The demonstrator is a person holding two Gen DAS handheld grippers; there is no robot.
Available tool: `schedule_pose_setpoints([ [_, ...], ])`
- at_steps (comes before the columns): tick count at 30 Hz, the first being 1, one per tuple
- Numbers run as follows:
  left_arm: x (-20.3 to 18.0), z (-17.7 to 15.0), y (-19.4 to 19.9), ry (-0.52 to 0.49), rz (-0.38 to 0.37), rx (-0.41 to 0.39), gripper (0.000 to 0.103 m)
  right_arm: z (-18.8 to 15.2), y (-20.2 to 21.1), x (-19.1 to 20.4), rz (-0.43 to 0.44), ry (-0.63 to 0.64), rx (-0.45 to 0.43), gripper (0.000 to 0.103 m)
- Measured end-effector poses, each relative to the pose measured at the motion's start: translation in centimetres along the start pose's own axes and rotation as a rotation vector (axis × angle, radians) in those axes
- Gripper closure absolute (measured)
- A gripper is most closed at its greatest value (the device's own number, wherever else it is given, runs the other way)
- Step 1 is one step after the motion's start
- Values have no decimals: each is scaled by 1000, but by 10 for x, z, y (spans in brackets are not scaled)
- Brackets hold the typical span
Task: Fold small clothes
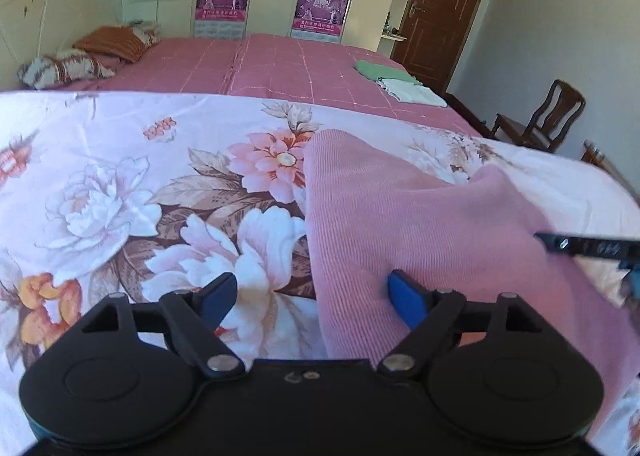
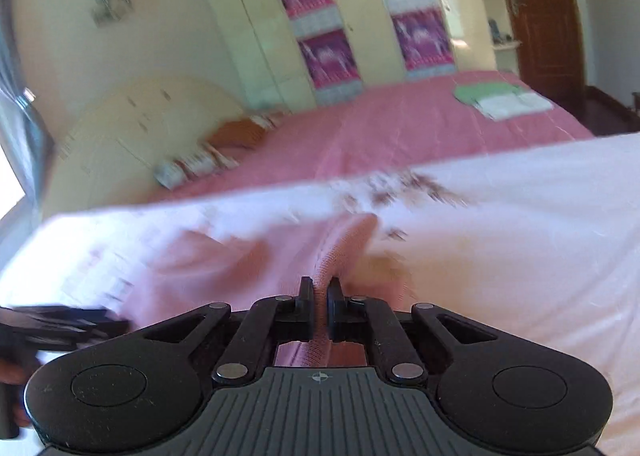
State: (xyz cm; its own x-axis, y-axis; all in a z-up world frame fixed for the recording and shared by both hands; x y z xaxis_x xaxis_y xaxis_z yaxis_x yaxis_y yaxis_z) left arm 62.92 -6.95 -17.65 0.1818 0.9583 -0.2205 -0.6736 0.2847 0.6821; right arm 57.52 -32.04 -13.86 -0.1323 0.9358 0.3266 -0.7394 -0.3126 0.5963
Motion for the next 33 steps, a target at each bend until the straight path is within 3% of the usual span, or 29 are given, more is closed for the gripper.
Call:
schedule_pose_setpoints([
  [1,0,6,3,22,-15,-5,26,-9,-13,-6,-8,-11,70,98],
  [2,-3,17,11,11,-18,-55,29,-7,-12,-9,14,-23,57,98],
  [4,-11,41,20,-44,-21,-144,22,1,-1,-11,24,-46,61,98],
  [5,-14,52,16,-61,-29,-147,23,6,8,-10,25,-34,33,97],
  [6,-16,61,6,-74,-26,-124,23,10,15,-8,27,-23,2,92],
  [9,-24,72,-34,-154,-10,-17,27,17,15,-7,3,2,-21,63],
  [11,-24,70,-55,-185,23,40,44,19,6,-6,-13,-7,-10,63],
  [12,-23,65,-63,-178,-17,69,80,17,3,-6,-4,-9,6,63],
  [13,-22,63,-65,-182,1,70,90,13,-6,-6,0,0,52,66],
  [15,-17,63,-55,-148,23,-19,92,0,-16,-6,-20,36,111,82],
  [18,-2,57,-36,-60,30,-169,97,-4,-9,-8,-42,52,61,84],
  [19,6,51,-38,-33,69,-175,101,-7,-8,-8,-45,57,55,85],
  [21,25,41,-43,68,72,-153,103,-12,-10,-10,-47,64,48,85],
  [23,38,39,-39,124,55,-132,98,-10,-10,-16,-39,10,50,85],
  [24,42,41,-30,133,57,-152,81,-7,-7,-16,-36,2,43,85],
  [25,43,44,-17,125,51,-190,73,-3,-2,-16,-47,11,24,85],
  [27,35,51,6,103,8,-225,73,6,14,-13,-44,30,-42,85],
  [30,-4,37,22,-5,-65,-154,66,9,26,-4,27,14,-29,85],
  [31,-17,29,25,-56,-71,-138,47,4,30,3,35,34,-9,85],
  [33,-34,6,23,-156,-44,-100,35,-13,37,15,60,75,33,85],
])
Point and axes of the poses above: each gripper's, at about its wrist camera, not at the fingertips, and y roughly against the way its jaws point, x to its left, z to its top, the point moved 7 cm from there along -y, roughly the way its jaws point, and after that the axes turned 2 degrees about -x, right-handed, at the moved point
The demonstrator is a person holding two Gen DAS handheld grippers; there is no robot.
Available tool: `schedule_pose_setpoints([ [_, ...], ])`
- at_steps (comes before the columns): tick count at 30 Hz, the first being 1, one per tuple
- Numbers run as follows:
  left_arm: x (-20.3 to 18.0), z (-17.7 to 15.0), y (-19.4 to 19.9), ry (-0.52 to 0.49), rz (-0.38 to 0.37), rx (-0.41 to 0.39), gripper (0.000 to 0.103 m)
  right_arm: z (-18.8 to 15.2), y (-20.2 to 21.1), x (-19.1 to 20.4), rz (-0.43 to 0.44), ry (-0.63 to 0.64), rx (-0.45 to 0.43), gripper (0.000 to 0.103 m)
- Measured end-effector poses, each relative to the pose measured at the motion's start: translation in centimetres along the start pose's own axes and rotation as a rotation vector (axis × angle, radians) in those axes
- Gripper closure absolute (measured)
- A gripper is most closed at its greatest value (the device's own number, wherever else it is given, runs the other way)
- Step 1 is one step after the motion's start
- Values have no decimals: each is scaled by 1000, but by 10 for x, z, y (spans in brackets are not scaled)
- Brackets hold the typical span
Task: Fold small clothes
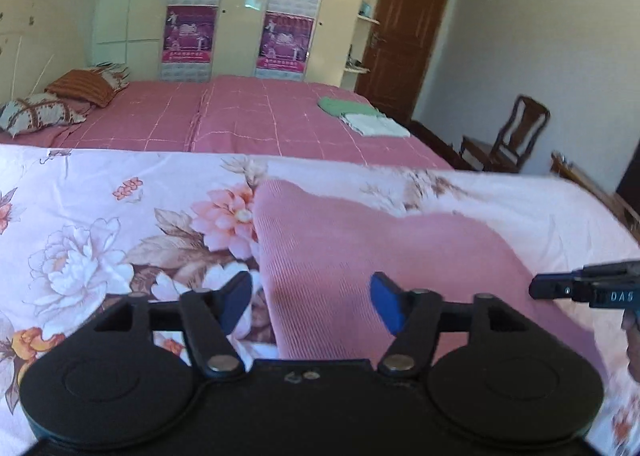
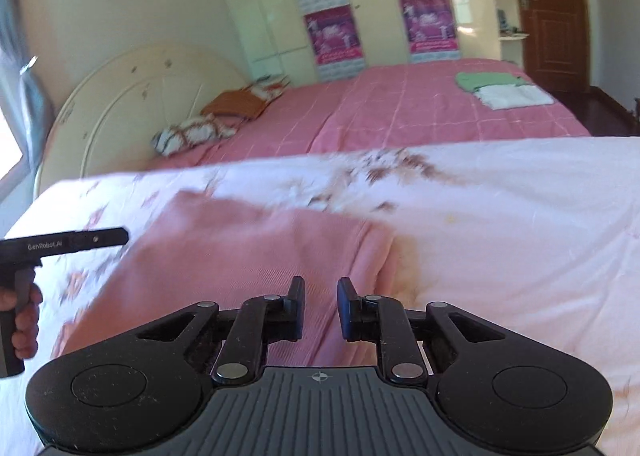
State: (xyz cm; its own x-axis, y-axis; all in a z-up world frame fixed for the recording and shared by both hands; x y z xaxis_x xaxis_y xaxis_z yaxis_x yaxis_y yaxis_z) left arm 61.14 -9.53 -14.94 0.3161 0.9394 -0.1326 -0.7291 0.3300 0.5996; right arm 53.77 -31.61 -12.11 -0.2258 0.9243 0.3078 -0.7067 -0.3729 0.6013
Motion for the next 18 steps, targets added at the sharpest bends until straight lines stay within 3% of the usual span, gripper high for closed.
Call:
schedule_pose_setpoints([
  [1,-5,-12,-8,-55,28,51,34,-10,0,5,5,23,23,85],
  [3,-4,-25,-9,-54,42,24,30,-32,-12,6,-63,83,76,85],
  [6,3,-17,7,15,47,31,35,-30,-7,8,-83,62,58,85],
  [9,4,-24,41,59,19,21,34,-29,25,14,-53,4,-2,85],
  [11,3,-39,61,107,-15,42,32,-39,48,12,-44,-78,-13,77],
  [12,1,-48,68,130,-24,57,32,-48,59,13,-26,-114,-10,61],
  [13,0,-57,73,150,-34,68,32,-56,67,15,-5,-145,-4,57],
  [18,8,-91,69,232,-15,128,31,-87,73,26,17,-260,36,57],
])
Point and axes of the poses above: each gripper's, at about its wrist camera, not at the fingertips, and y roughly against the way its jaws point, x to its left, z to its top, the point moved 7 cm from there along -y, roughly the way its jaws point, and after that the axes turned 2 degrees about -x, right-handed, at the moved point
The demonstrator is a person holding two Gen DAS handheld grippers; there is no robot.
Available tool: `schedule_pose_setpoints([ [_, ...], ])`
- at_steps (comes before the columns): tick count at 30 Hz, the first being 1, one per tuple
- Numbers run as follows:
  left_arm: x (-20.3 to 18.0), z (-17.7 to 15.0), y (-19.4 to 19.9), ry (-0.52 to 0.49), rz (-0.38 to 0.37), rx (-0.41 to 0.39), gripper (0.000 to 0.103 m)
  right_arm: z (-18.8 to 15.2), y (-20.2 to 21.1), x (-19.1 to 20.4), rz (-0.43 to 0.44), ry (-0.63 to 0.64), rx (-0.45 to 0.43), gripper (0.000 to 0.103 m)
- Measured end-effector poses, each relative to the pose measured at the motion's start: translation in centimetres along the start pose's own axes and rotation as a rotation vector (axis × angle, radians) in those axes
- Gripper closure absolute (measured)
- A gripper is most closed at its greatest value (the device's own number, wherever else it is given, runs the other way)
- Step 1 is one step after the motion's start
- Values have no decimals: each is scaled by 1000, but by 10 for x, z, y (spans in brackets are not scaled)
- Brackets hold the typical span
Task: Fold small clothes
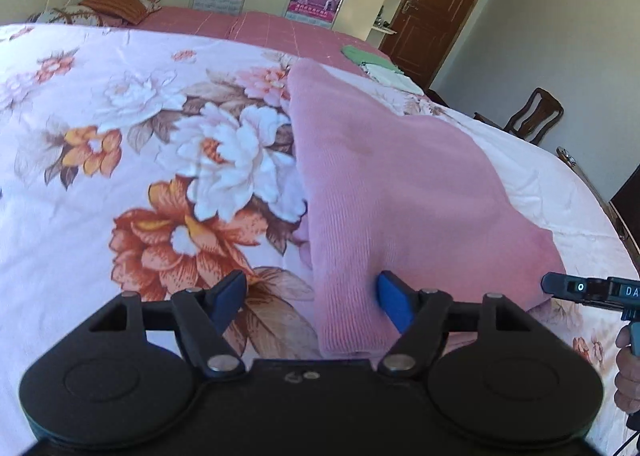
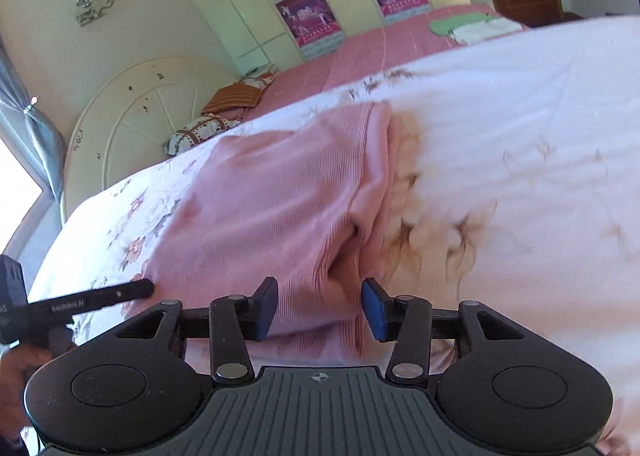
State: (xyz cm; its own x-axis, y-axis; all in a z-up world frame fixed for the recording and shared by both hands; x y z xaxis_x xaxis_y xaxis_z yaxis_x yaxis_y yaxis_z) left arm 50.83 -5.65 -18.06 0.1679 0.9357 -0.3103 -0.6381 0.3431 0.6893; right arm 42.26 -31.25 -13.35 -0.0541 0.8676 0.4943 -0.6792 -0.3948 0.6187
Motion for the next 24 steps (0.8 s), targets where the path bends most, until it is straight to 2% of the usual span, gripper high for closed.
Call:
schedule_pose_setpoints([
  [2,1,2,0,-24,23,-6,31,-6,-9,1,11,-40,34,95],
  [4,0,7,5,-45,31,-13,34,-10,-11,2,9,-57,38,94],
  [7,5,5,10,-101,72,-9,32,-20,3,5,23,-73,28,94],
  [10,14,2,16,-72,70,10,33,-28,-3,-8,-7,-109,47,94],
  [12,13,11,31,-52,54,-43,33,-21,1,-8,-8,-96,39,92],
  [13,11,16,36,-45,31,-65,31,-15,9,-8,-32,-77,8,85],
  [14,7,21,37,-41,18,-79,30,-7,19,-7,-49,-58,-45,82],
  [16,-2,27,29,-56,13,-81,29,8,30,-3,-44,-33,-105,82],
  [18,-10,26,11,-51,5,-62,28,18,24,5,-36,8,-128,82],
  [20,-9,19,-9,-24,20,-4,28,20,11,12,-43,69,-121,82],
  [21,-7,14,-17,-27,38,15,24,16,-1,13,-65,108,-93,82],
  [23,-6,12,-18,-49,62,7,21,4,-24,4,-170,164,8,82],
  [24,-7,12,-16,-59,75,10,21,2,-26,2,-168,160,23,82],
])
Point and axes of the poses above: each gripper's, at about its wrist camera, not at the fingertips, and y roughly against the way its jaws point, x to its left, z to its top, the point moved 7 cm from there along -y, roughly the way its jaws point, and after that the axes turned 2 degrees about -x, right-handed, at the moved point
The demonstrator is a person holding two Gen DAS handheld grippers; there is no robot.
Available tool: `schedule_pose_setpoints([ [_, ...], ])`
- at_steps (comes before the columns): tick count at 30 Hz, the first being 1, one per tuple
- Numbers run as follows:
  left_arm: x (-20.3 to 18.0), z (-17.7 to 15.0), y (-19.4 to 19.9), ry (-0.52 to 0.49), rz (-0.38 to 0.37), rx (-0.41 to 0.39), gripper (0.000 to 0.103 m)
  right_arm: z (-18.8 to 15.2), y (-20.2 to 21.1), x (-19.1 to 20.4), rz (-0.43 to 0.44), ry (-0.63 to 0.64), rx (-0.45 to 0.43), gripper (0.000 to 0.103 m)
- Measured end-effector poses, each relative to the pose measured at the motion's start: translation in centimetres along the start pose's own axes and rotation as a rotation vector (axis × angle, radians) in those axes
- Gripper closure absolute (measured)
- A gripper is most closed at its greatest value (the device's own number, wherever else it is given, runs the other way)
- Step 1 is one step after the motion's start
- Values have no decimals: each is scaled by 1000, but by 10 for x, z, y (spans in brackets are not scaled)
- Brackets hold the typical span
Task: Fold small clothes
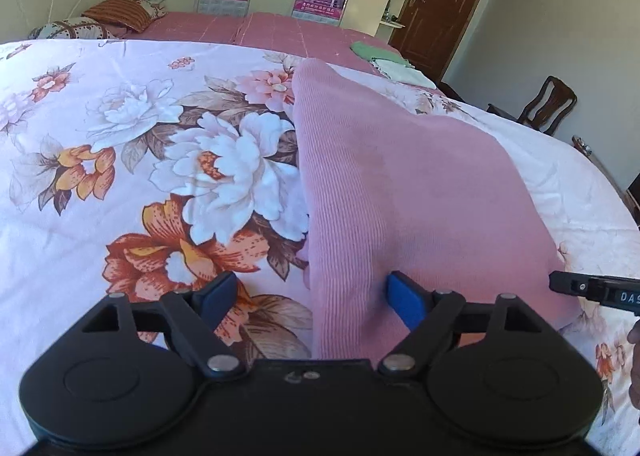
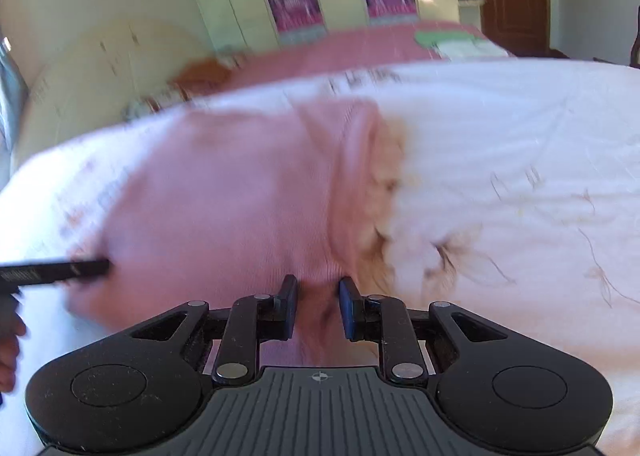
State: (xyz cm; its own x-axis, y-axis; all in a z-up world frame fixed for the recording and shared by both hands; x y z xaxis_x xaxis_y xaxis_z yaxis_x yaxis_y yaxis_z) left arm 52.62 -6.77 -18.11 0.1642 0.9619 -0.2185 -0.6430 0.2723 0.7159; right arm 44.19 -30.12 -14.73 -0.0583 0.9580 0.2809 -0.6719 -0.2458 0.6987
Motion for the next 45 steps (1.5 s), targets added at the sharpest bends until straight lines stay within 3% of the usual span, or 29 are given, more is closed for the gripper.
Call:
schedule_pose_setpoints([
  [8,-7,12,15,-53,51,-19,22,14,26,-17,74,-136,-97,80],
  [9,-9,15,16,-56,51,-26,21,18,26,-20,69,-150,-107,58],
  [10,-10,18,17,-56,50,-34,19,23,26,-22,66,-159,-120,27],
  [11,-11,21,17,-56,48,-40,18,28,27,-22,75,-164,-137,24],
  [13,-14,28,16,-60,45,-51,18,35,27,-21,103,-161,-131,25],
  [14,-15,30,14,-63,46,-49,18,38,26,-19,117,-153,-129,29],
  [15,-16,32,11,-63,43,-46,18,40,24,-18,124,-145,-123,40],
  [16,-15,34,9,-56,32,-42,18,41,20,-17,136,-142,-113,41],
  [22,-12,41,-3,28,-113,-7,19,45,7,-42,198,-274,-79,41],
  [24,-11,40,-12,36,-138,19,22,43,-1,-48,195,-302,-31,41],
  [26,-8,41,-21,59,-145,43,23,40,-11,-48,280,-353,33,41],
  [32,-5,43,-43,179,-301,116,31,35,-26,-63,402,-488,180,41],
  [37,-9,46,-59,169,-320,129,30,38,-41,-63,495,-525,234,41],
  [40,-9,49,-63,182,-337,139,30,48,-56,-40,513,-438,240,41],
  [45,-7,50,-63,146,-332,149,39,45,-41,-28,423,-277,203,41],
])
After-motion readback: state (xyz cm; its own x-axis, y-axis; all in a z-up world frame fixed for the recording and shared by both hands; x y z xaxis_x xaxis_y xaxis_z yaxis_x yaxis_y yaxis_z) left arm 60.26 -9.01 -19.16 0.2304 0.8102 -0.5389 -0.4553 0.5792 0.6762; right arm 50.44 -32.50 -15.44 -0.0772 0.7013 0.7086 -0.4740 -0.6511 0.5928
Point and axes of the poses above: each gripper's, at about its wrist camera, not at the fingertips, and y roughly against the way its jaws point, x to its left, z to its top, the point moved 7 cm from there along -y, roughly the way its jaws point, and after that the axes turned 2 degrees about -x, right-handed, at the moved point
